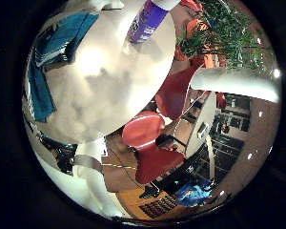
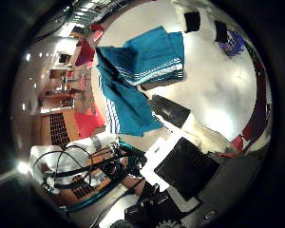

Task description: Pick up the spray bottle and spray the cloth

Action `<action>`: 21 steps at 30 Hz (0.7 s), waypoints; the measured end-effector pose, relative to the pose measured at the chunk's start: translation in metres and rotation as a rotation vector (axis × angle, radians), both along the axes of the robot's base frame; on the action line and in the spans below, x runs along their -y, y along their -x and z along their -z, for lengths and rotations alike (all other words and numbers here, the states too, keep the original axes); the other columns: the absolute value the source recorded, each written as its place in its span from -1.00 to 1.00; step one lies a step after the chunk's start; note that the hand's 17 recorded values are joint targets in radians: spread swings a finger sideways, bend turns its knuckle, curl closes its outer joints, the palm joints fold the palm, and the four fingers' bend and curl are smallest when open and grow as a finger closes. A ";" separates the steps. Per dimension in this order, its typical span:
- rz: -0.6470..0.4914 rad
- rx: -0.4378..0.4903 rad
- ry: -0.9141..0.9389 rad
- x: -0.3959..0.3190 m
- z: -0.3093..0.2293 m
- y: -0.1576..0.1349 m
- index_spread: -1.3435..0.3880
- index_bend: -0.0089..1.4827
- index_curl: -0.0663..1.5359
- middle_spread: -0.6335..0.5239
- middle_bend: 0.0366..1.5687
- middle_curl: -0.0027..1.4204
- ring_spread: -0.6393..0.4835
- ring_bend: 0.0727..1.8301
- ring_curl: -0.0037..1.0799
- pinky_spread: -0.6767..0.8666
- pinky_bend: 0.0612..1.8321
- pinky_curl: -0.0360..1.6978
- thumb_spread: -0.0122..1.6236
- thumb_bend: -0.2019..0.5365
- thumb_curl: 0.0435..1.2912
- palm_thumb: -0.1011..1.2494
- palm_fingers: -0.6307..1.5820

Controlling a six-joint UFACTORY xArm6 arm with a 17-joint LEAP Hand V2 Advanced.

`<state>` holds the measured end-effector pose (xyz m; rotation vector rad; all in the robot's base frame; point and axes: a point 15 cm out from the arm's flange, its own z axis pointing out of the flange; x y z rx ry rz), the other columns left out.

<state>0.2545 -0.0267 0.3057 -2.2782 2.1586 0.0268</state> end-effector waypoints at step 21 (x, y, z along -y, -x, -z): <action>0.047 0.201 -0.176 0.006 -0.063 -0.028 0.09 -0.70 -0.31 -0.26 -0.28 -0.23 -0.10 -0.16 -0.39 0.25 -0.19 -0.97 0.37 -0.53 -0.60 -0.05 0.07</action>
